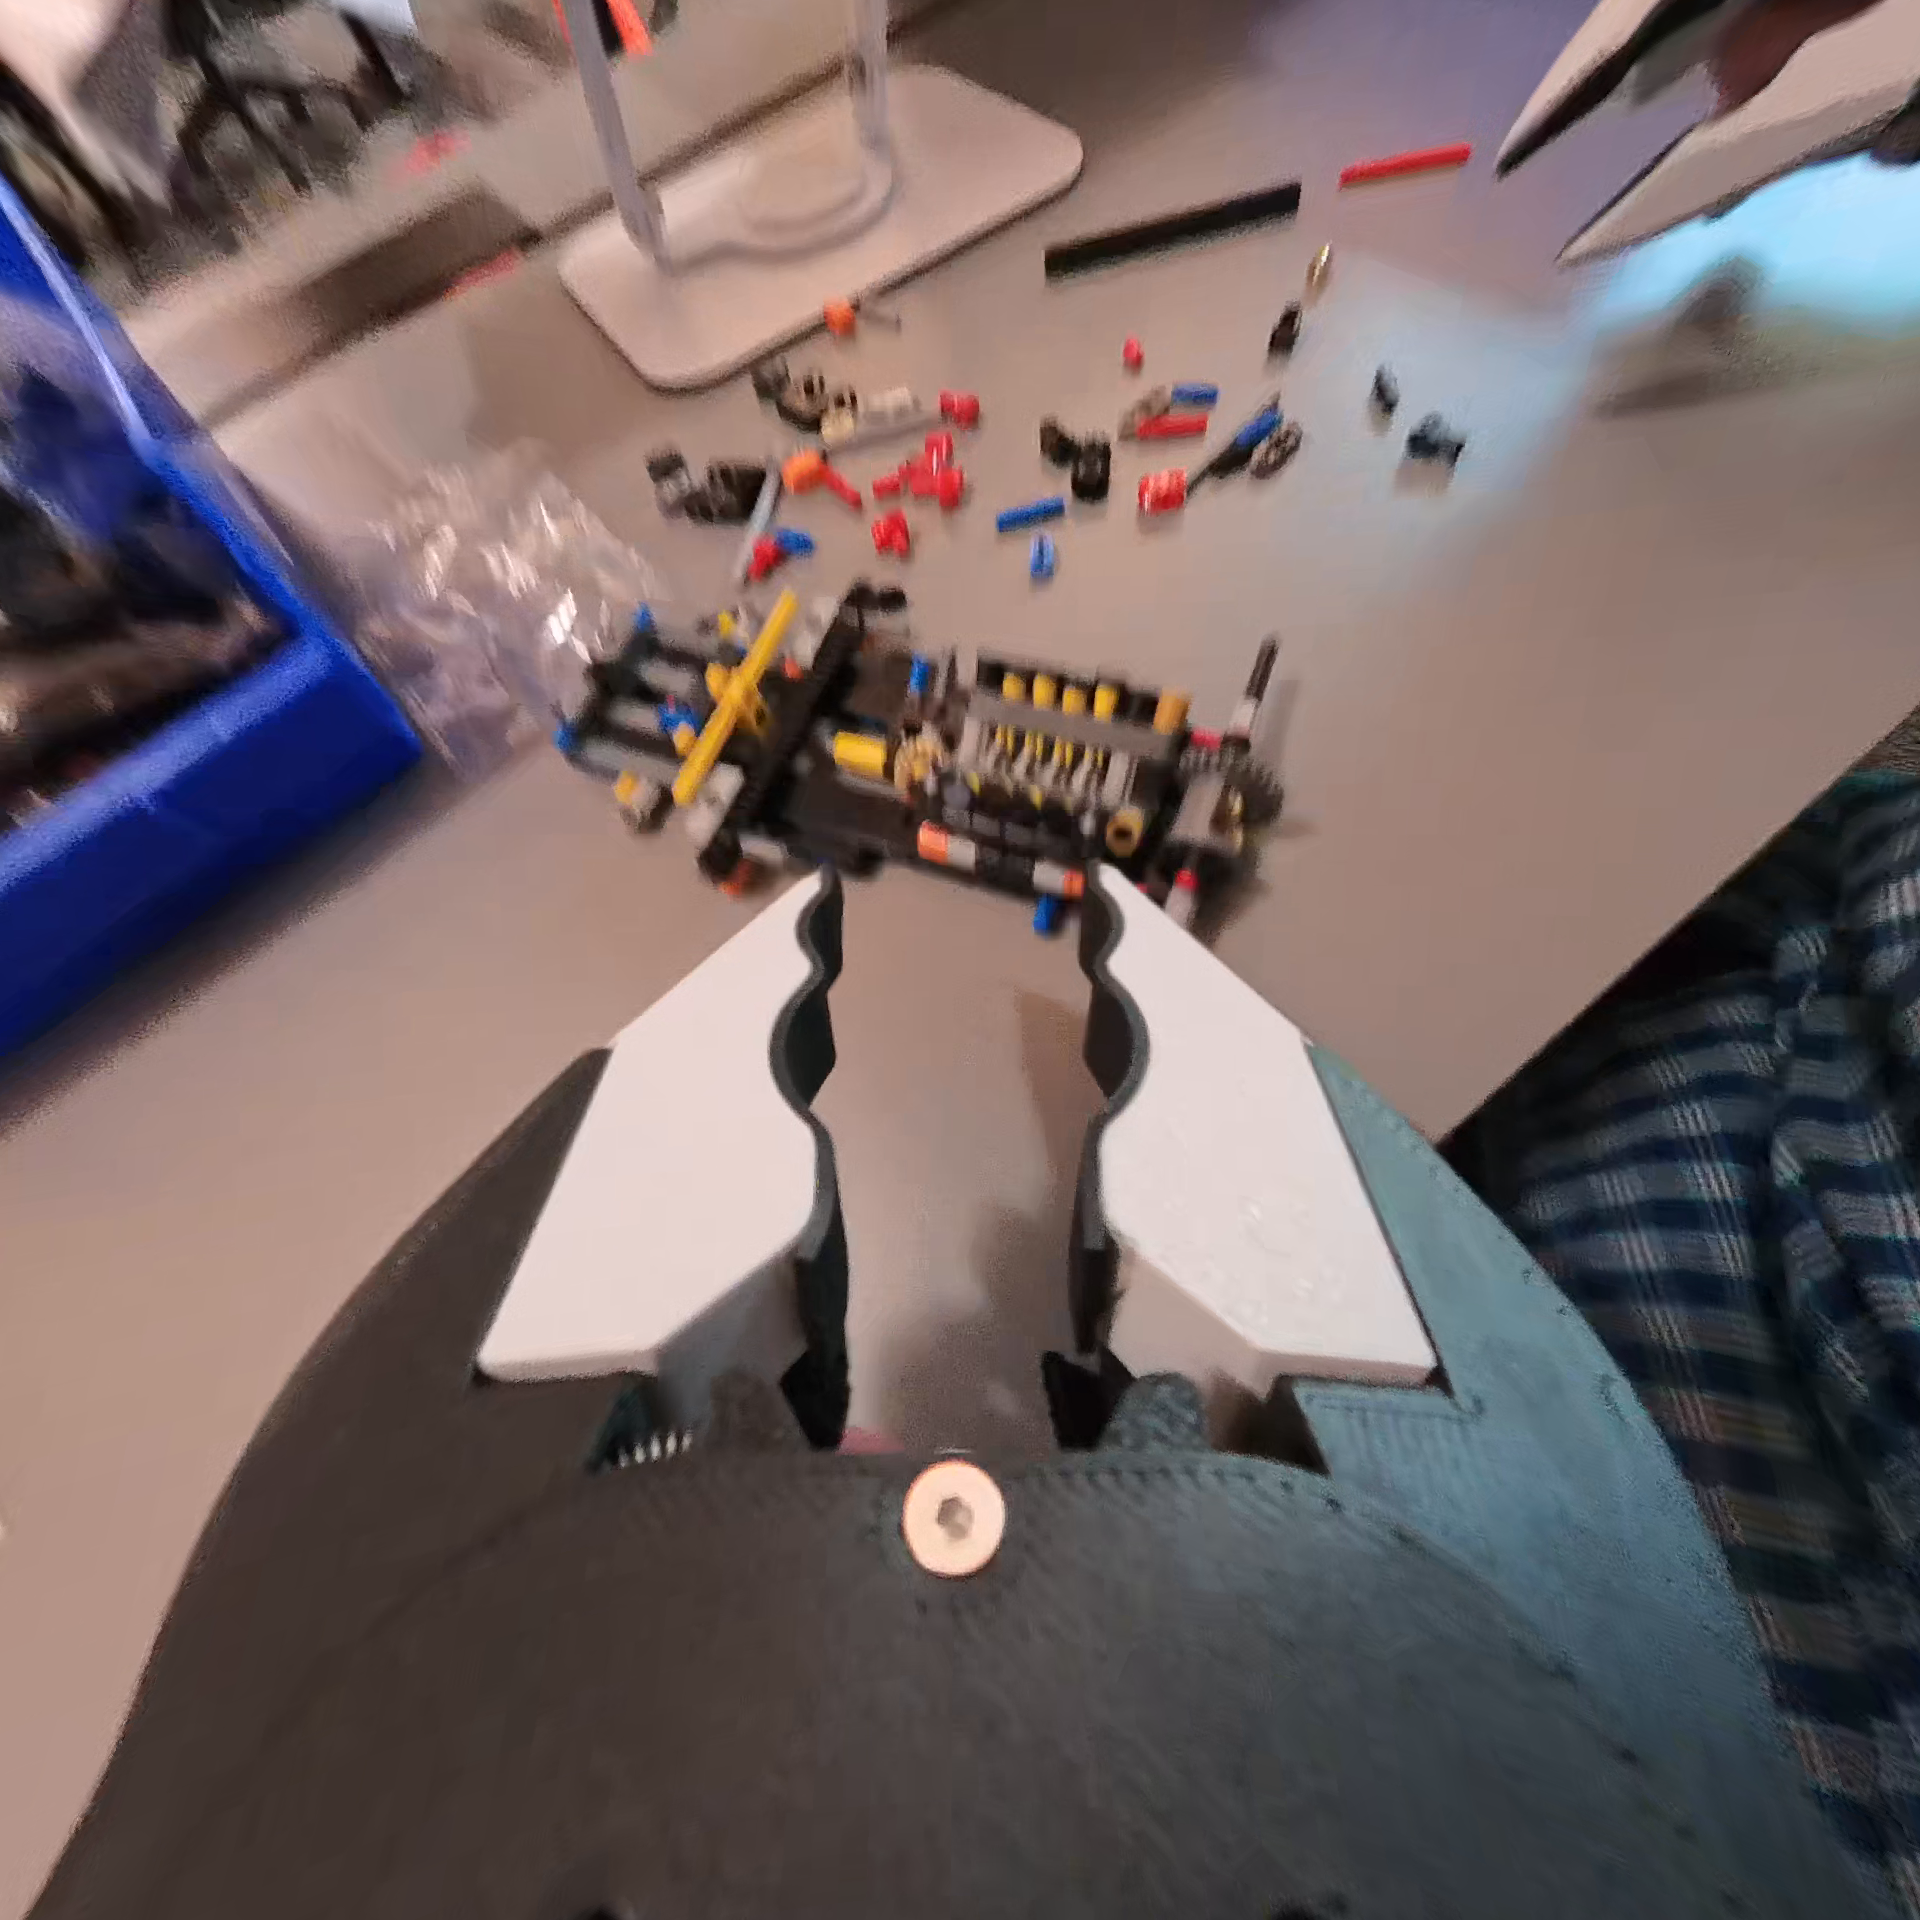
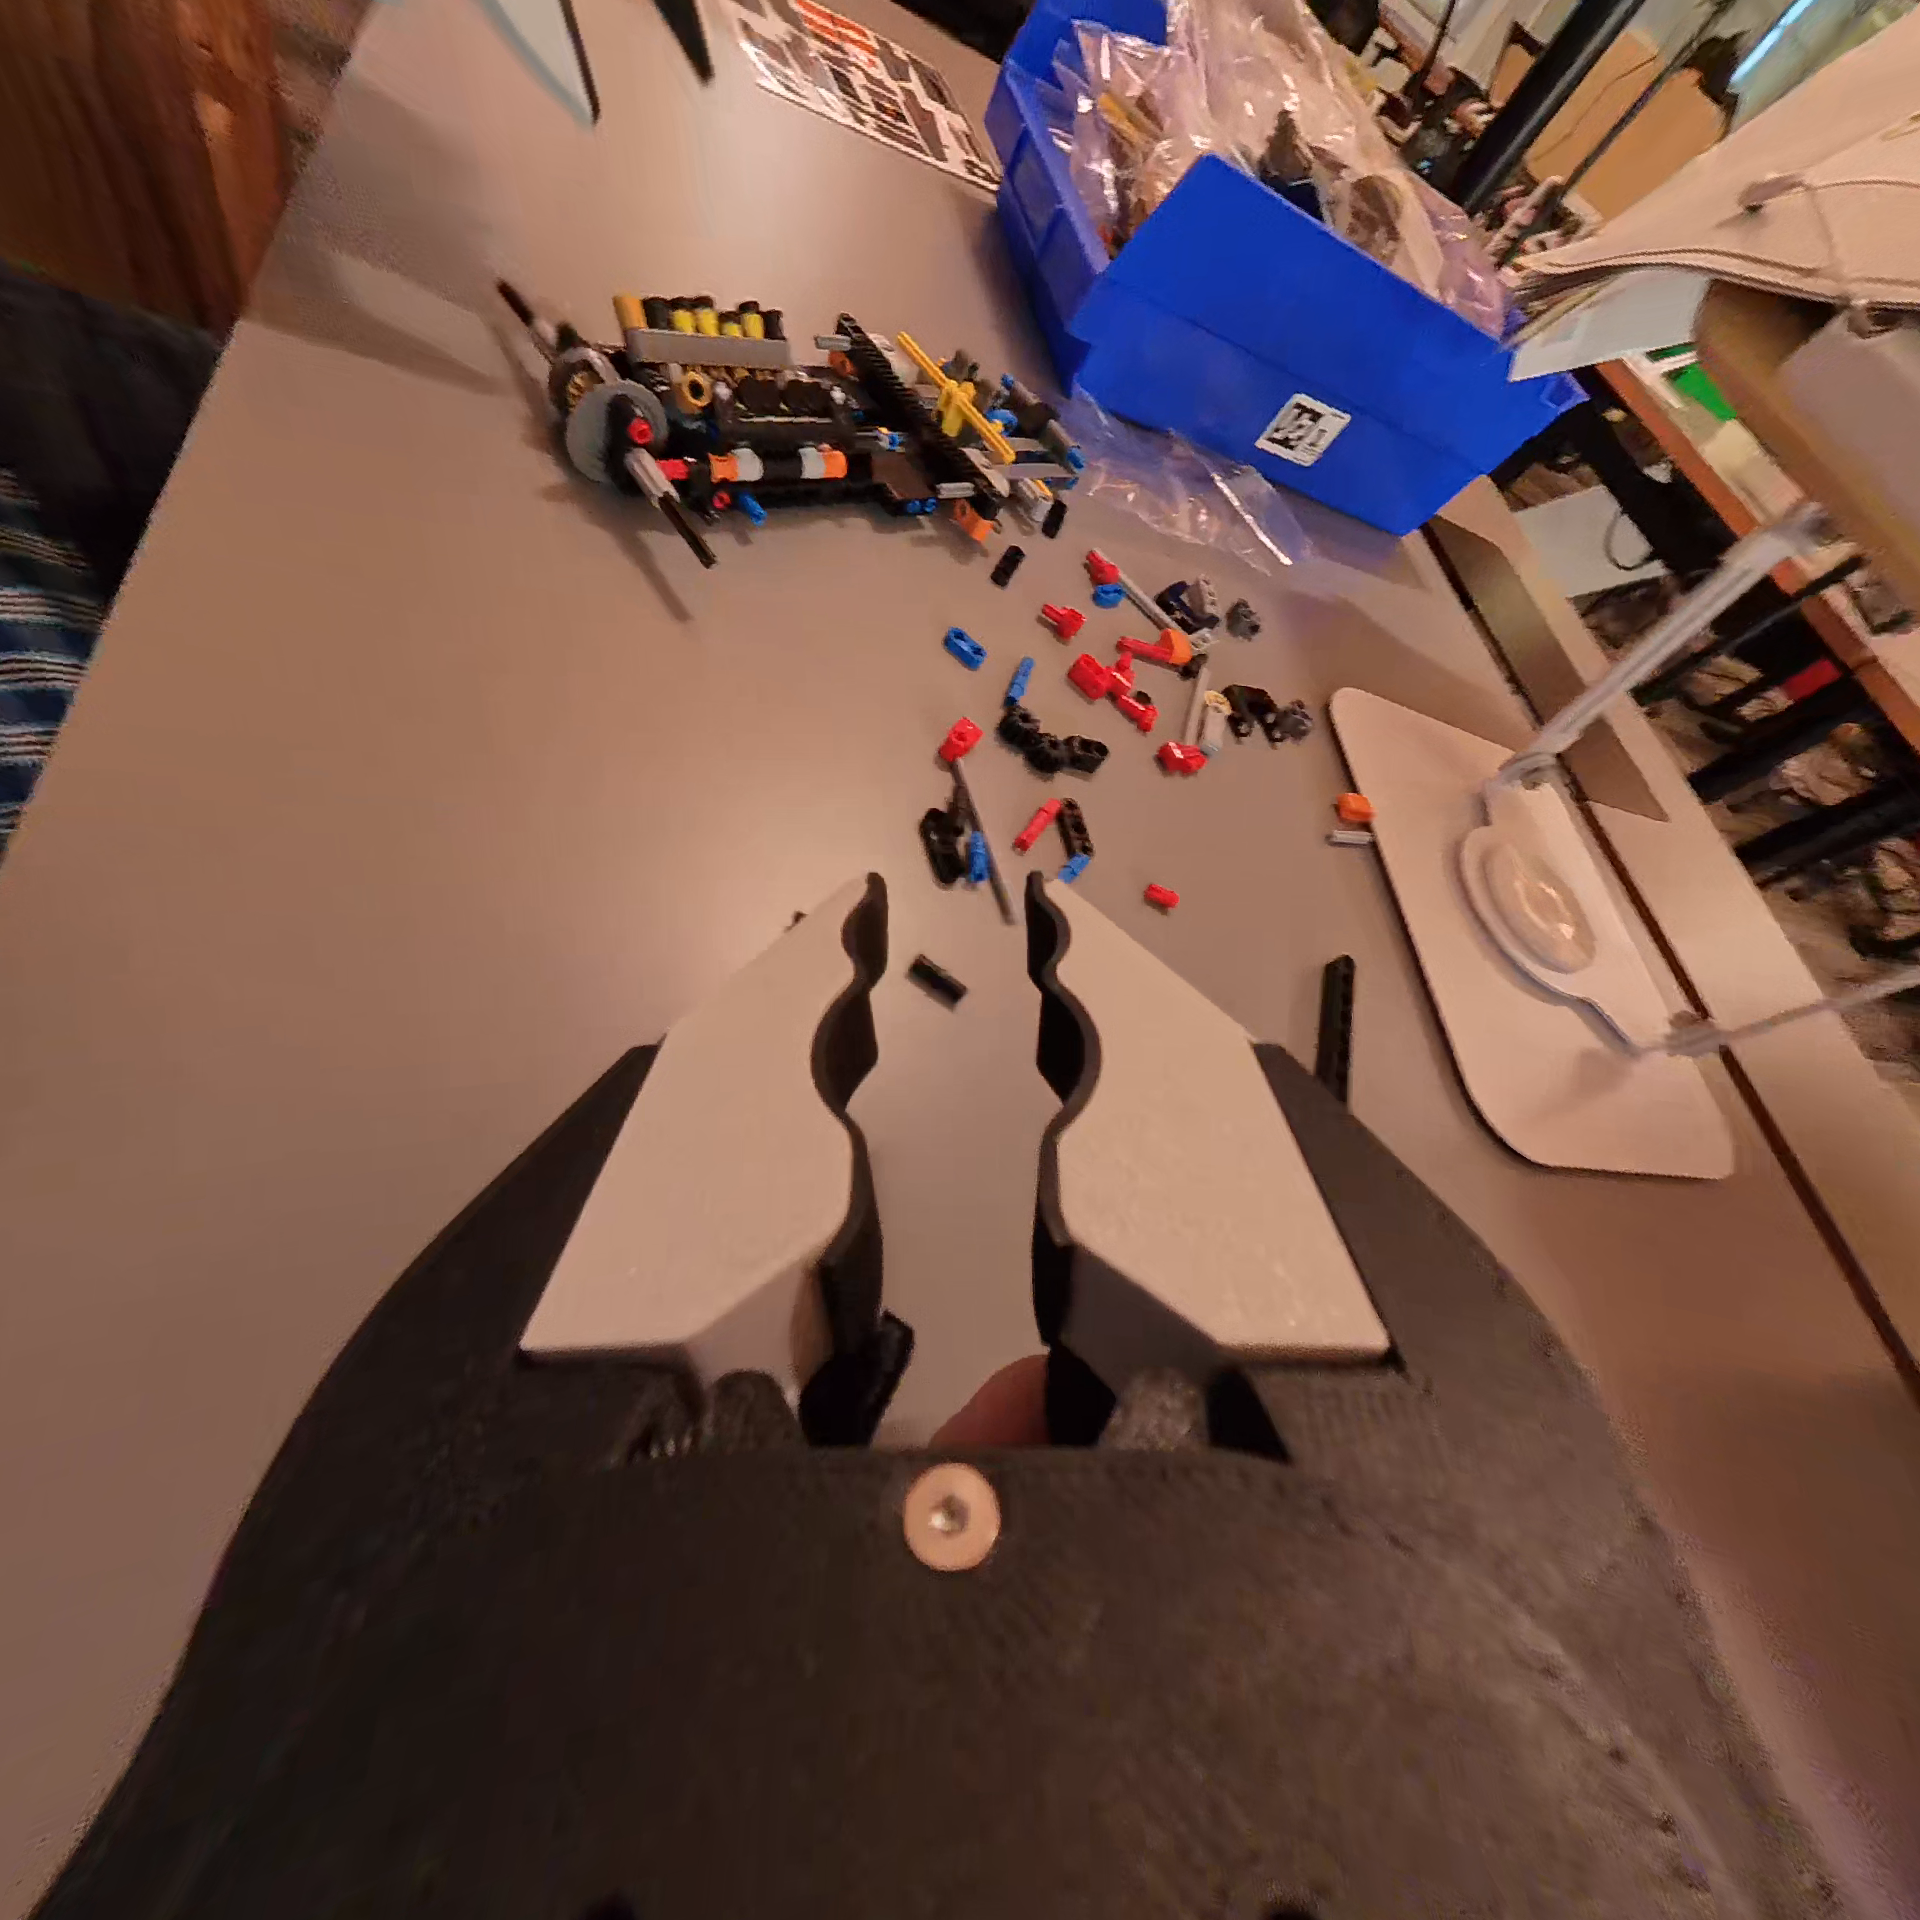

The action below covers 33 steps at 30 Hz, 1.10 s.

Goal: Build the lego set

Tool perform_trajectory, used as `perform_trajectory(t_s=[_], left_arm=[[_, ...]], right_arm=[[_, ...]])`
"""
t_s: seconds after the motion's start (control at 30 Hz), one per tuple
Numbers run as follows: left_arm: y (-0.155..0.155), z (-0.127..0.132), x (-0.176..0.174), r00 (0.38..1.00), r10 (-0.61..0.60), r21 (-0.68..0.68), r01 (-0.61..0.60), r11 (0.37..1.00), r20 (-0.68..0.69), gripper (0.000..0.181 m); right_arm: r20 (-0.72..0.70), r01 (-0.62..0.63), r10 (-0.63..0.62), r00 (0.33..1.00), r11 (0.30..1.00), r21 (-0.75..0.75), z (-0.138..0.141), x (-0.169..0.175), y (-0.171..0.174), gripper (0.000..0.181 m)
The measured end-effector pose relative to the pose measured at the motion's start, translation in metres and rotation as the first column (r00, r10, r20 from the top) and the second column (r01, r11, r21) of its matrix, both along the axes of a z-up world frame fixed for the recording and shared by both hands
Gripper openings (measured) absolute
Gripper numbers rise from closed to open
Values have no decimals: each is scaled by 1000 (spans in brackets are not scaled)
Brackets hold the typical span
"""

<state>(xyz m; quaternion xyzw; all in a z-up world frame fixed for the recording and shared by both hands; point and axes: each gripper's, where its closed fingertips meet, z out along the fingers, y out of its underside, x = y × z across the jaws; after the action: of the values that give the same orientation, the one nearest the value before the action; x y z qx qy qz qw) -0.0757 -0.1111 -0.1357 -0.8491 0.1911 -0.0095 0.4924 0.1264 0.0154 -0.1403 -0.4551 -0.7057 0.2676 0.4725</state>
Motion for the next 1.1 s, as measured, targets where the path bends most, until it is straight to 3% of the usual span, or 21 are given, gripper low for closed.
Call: perform_trajectory(t_s=[0.17, 0.3, 0.43, 0.57, 0.67, 0.73, 0.87, 1.1], left_arm=[[69, 79, 21, 981, -48, 166, 80, 983, -186, 41], [158, 152, 56, 922, -101, 286, 218, 933, -375, 28], [257, 193, 82, 875, -93, 345, 282, 896, -475, 24], [334, 199, 79, 829, -1, 371, 251, 894, -560, 11], [365, 175, 60, 788, 24, 281, 191, 940, -616, 7], [371, 162, 50, 794, 29, 252, 158, 955, -608, 2], [371, 159, 39, 810, 58, 297, 146, 944, -583, 0], [367, 154, 13, 879, 62, 285, 85, 955, -472, 0]], right_arm=[[-52, 138, -135, 990, 988, 67, 25, 2, 35, 29], [-137, 298, -278, 951, 941, 161, 78, -9, 81, 25], [-248, 448, -393, 885, 864, 231, 135, -31, 143, 13], [-300, 560, -481, 824, 771, 303, 169, -63, 214, 6], [-290, 604, -530, 797, 715, 352, 173, -83, 254, 0], [-260, 614, -557, 789, 702, 360, 169, -90, 268, 0], [-155, 600, -587, 794, 716, 357, 142, -93, 283, 0], [-131, 590, -578, 806, 763, 266, 141, -90, 286, 0]])
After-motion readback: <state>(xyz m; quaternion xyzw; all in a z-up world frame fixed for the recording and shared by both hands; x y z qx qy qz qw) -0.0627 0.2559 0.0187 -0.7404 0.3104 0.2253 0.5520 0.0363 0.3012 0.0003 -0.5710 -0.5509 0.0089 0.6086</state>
